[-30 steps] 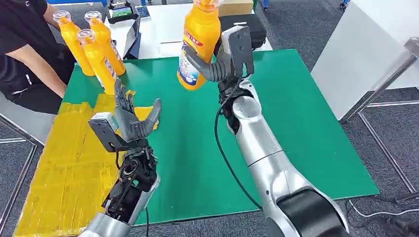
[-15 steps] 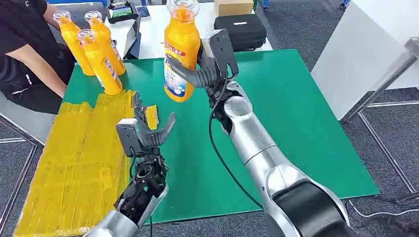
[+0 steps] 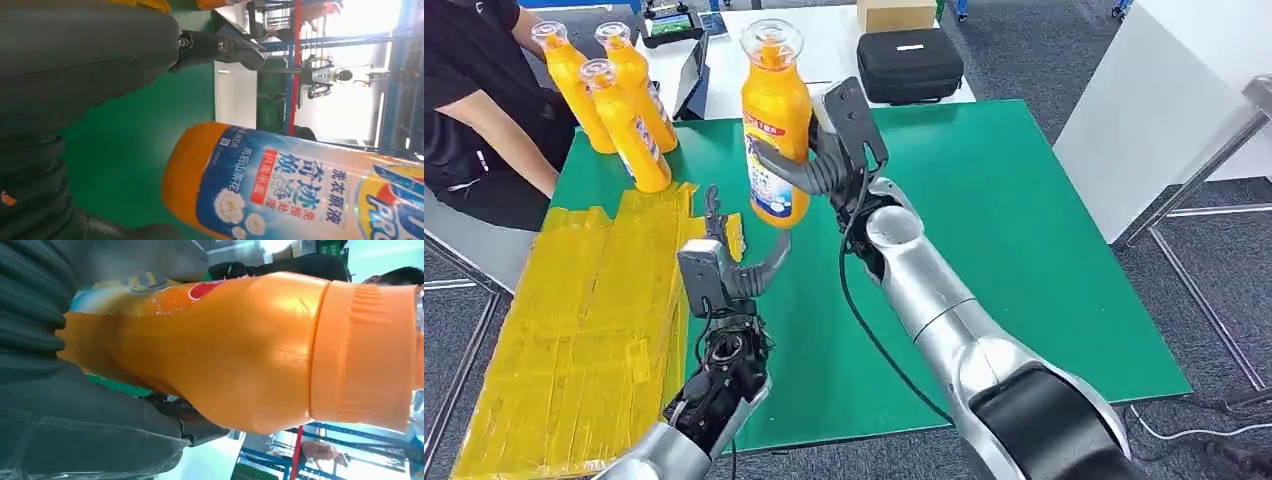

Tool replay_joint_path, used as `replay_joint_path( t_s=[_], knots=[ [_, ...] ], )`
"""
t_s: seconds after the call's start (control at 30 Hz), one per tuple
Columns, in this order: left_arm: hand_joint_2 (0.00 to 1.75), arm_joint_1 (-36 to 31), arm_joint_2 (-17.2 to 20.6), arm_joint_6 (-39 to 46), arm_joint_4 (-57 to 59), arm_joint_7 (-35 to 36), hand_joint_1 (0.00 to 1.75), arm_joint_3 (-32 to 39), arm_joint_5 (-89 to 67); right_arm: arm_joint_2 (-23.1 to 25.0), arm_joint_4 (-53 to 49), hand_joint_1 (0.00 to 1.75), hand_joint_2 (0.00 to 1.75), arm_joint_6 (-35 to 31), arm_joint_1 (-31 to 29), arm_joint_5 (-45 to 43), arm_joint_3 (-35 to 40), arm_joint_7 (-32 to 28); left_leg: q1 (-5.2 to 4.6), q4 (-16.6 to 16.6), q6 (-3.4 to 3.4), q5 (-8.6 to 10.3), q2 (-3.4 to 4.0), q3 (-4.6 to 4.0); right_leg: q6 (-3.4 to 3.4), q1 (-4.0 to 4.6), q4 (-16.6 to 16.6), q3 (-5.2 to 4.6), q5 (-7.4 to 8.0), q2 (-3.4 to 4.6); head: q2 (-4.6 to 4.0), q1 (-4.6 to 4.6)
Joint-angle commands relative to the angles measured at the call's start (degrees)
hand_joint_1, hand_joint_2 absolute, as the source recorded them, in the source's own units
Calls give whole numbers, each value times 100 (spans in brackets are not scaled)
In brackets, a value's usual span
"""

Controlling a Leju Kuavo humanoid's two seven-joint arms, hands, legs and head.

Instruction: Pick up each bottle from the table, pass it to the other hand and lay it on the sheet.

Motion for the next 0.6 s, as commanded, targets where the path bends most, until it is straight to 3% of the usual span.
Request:
replay_joint_path(
  t_s=[0.03, 0.2, 0.23, 0.37, 0.6],
  knots=[
    [175, -342, -33, -41, 420, 15, 0, -165, 106, -76, 680, 175, 175, 126, -390, -311, 138, 9, -2, 3, -4, -6, 4, 13, 1, 0, 2, 15, -8, -8, 0, 0],
    [175, -356, -31, -92, 438, 15, 0, -190, 166, -76, 740, 175, 175, 166, -420, -334, 112, -16, -5, 11, -10, -24, 9, 45, 0, 0, 10, 50, -29, -19, 0, -2],
    [175, -356, -23, -116, 416, 15, 0, -193, 203, -76, 721, 175, 175, 221, -419, -404, 93, -27, -2, 1, -4, -5, 6, 13, 0, 0, 0, 15, -6, -6, 0, 0],
    [175, -394, -16, -32, 440, 15, 0, -227, 190, -76, 668, 175, 175, 274, -421, -455, 179, -6, -3, 9, -7, -14, 6, 23, 0, 1, 8, 27, -17, -13, 0, 0],
    [175, -433, 8, 320, 594, 15, 0, -323, -241, -76, 523, 175, 175, 275, -286, -1073, 1019, 260, -3, 3, -4, -9, 9, 18, 1, 0, 2, 19, -10, -5, 0, 0]
  ],
)
